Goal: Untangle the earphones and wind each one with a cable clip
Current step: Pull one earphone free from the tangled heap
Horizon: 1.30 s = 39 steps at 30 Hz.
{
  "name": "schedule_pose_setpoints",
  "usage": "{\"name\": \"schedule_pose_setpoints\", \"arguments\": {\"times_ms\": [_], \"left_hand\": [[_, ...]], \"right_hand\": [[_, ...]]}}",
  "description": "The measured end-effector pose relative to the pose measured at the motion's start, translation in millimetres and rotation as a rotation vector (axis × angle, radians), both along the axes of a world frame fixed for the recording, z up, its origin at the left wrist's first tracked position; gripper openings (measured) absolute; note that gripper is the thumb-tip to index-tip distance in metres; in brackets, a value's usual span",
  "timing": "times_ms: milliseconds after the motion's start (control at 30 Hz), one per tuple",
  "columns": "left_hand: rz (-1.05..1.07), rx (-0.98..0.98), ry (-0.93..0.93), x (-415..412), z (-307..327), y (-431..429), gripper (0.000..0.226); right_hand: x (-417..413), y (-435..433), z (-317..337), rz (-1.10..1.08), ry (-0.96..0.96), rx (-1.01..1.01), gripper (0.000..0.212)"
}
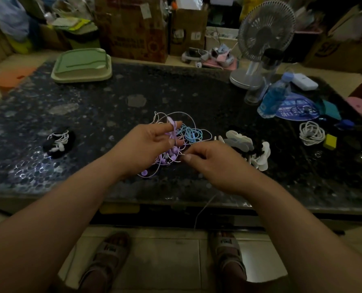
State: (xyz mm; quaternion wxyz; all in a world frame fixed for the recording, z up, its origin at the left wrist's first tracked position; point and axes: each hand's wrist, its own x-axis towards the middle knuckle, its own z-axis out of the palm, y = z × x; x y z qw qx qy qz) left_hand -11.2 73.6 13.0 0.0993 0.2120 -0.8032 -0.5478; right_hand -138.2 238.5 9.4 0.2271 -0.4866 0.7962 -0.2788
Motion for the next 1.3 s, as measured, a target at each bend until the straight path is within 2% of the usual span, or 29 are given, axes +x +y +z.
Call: {"name": "schedule_pose_setpoints", "arguments": {"times_ms": [67,133,300,400,533,700,833,900,967,1033,1100,1133,1200,1300], "left_hand": [[-0.064,-0.082,-0.034,2,-1,2,0.044],[-0.089,-0.074,-0.058,3,-2,3,0.041],[-0.094,-0.139,-0.099,2,1,10,0.039],[-0.074,-0.057,-0.068,2,5,8,0.042],[-0.087,-0.126,-0.063,1,0,7,0.04],[-0.279,-0.45,-0.132,0,-11,9,0.03],[-0.457,-0.463,-0.249,2,-6,13,0.015],[-0.544,-0.326,-0.271,4,-1,17,0.021],[-0.567,-0.035,-0.218,5,5,20,0.032],[-0.55,0.196,-0.116,6,10,22,0.039],[-0.481,0.322,0.014,4,10,22,0.042],[-0.408,0.387,0.071,3,12,23,0.043],[-0.227,0.486,0.161,-1,11,20,0.046],[0.016,0.44,0.223,-7,7,11,0.045]], "right_hand": [[-6,1,0,-0.035,0.095,0.006,0.02],[-11,3,0,-0.051,0.157,0.027,0.017],[-10,5,4,0.017,0.177,0.012,0.011],[-14,6,5,0.006,0.229,0.044,0.011],[-13,5,8,0.036,0.162,0.01,0.011],[-10,1,7,0.053,0.147,-0.068,0.009],[-21,8,19,-0.017,0.009,-0.141,0.003],[-27,8,20,-0.045,-0.098,-0.199,0.002],[-32,8,16,-0.095,-0.264,-0.258,0.004],[-33,6,10,-0.161,-0.539,-0.322,0.006],[-30,1,3,-0.225,-0.802,-0.34,0.005],[-25,-1,-1,-0.228,-0.874,-0.327,0.015],[-15,-6,-12,-0.193,-0.851,-0.27,0.034],[-3,-8,-15,-0.152,-0.448,-0.144,0.023]]}}
